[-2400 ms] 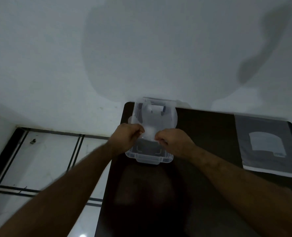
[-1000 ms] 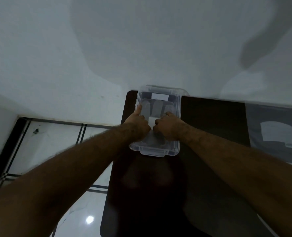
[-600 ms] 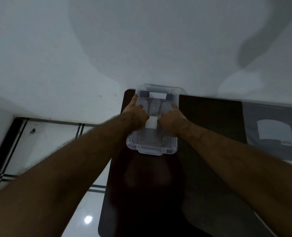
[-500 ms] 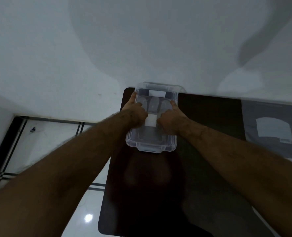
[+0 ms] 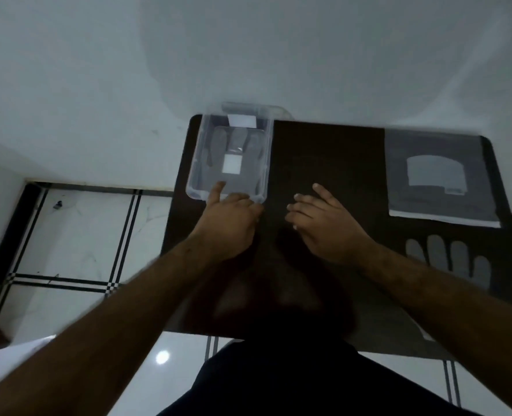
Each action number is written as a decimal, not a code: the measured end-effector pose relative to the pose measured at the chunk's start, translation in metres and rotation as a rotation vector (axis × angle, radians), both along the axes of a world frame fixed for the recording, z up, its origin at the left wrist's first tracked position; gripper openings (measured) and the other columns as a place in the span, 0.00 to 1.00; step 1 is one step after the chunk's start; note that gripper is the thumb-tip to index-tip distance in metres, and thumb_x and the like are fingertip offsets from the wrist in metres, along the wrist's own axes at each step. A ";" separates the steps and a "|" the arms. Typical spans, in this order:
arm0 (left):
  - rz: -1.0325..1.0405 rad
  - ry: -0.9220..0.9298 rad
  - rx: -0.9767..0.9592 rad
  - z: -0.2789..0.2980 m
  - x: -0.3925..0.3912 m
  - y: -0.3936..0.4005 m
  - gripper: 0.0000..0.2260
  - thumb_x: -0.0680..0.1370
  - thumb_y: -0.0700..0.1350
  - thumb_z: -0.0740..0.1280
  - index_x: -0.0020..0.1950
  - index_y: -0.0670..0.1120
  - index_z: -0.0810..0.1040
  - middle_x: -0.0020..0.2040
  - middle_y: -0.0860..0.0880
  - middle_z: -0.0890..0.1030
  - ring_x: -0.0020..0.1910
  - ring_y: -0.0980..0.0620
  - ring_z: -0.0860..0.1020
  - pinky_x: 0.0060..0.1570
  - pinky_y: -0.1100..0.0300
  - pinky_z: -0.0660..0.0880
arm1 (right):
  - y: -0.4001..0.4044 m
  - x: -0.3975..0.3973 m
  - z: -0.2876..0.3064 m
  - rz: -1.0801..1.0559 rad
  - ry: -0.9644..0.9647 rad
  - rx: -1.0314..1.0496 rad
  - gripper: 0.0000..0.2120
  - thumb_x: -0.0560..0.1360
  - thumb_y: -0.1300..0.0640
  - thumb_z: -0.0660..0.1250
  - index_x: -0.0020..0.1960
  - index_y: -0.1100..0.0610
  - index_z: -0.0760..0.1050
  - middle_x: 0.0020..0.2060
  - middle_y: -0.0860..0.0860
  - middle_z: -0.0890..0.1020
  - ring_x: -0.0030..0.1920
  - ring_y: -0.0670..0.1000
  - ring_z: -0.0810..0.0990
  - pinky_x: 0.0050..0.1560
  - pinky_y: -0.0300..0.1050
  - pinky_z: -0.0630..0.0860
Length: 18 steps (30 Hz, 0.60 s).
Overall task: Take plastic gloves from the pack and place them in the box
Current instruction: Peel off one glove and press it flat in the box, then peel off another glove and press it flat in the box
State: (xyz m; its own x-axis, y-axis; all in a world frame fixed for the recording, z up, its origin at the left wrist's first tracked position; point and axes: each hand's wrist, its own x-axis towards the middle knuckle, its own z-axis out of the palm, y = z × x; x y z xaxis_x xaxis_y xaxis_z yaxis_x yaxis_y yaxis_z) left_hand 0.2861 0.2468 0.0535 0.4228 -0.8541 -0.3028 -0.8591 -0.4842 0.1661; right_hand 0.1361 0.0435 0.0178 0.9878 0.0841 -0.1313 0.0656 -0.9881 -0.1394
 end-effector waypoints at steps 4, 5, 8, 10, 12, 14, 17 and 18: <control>-0.033 0.092 -0.048 -0.014 -0.089 -0.018 0.14 0.85 0.53 0.61 0.69 0.56 0.78 0.64 0.54 0.82 0.71 0.53 0.75 0.81 0.39 0.51 | -0.019 -0.107 -0.017 -0.014 0.017 0.062 0.17 0.82 0.51 0.65 0.69 0.51 0.80 0.70 0.51 0.81 0.77 0.54 0.73 0.82 0.59 0.50; -0.046 0.105 -0.063 -0.020 -0.111 -0.026 0.14 0.85 0.54 0.61 0.69 0.57 0.78 0.62 0.55 0.82 0.69 0.53 0.76 0.80 0.41 0.53 | -0.026 -0.136 -0.024 -0.033 0.024 0.071 0.16 0.81 0.51 0.66 0.68 0.51 0.81 0.68 0.52 0.83 0.75 0.54 0.75 0.82 0.59 0.53; -0.068 0.160 -0.094 -0.037 -0.173 -0.052 0.13 0.85 0.54 0.60 0.67 0.57 0.79 0.60 0.56 0.83 0.65 0.54 0.78 0.75 0.45 0.59 | -0.048 -0.221 -0.046 -0.167 0.075 0.133 0.15 0.81 0.52 0.68 0.67 0.51 0.82 0.67 0.51 0.84 0.73 0.53 0.77 0.81 0.58 0.53; -0.079 0.234 -0.078 -0.051 -0.207 -0.072 0.13 0.86 0.54 0.61 0.68 0.58 0.78 0.61 0.56 0.82 0.64 0.54 0.78 0.73 0.46 0.63 | -0.063 -0.269 -0.052 -0.272 0.124 0.165 0.16 0.83 0.51 0.66 0.70 0.50 0.79 0.71 0.50 0.81 0.76 0.52 0.73 0.82 0.54 0.48; -0.089 0.315 -0.048 -0.065 -0.237 -0.088 0.13 0.86 0.53 0.61 0.69 0.58 0.77 0.61 0.56 0.82 0.63 0.55 0.78 0.72 0.46 0.68 | -0.080 -0.311 -0.056 -0.365 0.150 0.189 0.16 0.84 0.49 0.64 0.70 0.48 0.77 0.72 0.49 0.79 0.77 0.50 0.71 0.82 0.53 0.47; -0.107 0.352 -0.016 -0.076 -0.264 -0.104 0.13 0.86 0.53 0.62 0.70 0.57 0.77 0.62 0.56 0.82 0.63 0.55 0.78 0.71 0.45 0.70 | -0.095 -0.346 -0.059 -0.416 0.142 0.196 0.16 0.83 0.45 0.64 0.69 0.46 0.76 0.71 0.48 0.79 0.76 0.50 0.72 0.82 0.52 0.48; -0.143 0.349 0.026 -0.086 -0.299 -0.122 0.13 0.85 0.51 0.63 0.69 0.56 0.78 0.60 0.54 0.82 0.61 0.53 0.78 0.70 0.44 0.72 | -0.112 -0.385 -0.069 -0.452 0.196 0.139 0.27 0.79 0.34 0.65 0.73 0.47 0.73 0.72 0.49 0.78 0.76 0.51 0.72 0.82 0.55 0.52; -0.155 0.333 0.025 -0.089 -0.309 -0.126 0.12 0.85 0.50 0.63 0.68 0.55 0.78 0.59 0.54 0.82 0.60 0.53 0.79 0.69 0.43 0.73 | -0.116 -0.395 -0.072 -0.458 0.224 0.132 0.32 0.77 0.31 0.65 0.74 0.47 0.72 0.73 0.50 0.78 0.76 0.52 0.71 0.83 0.57 0.53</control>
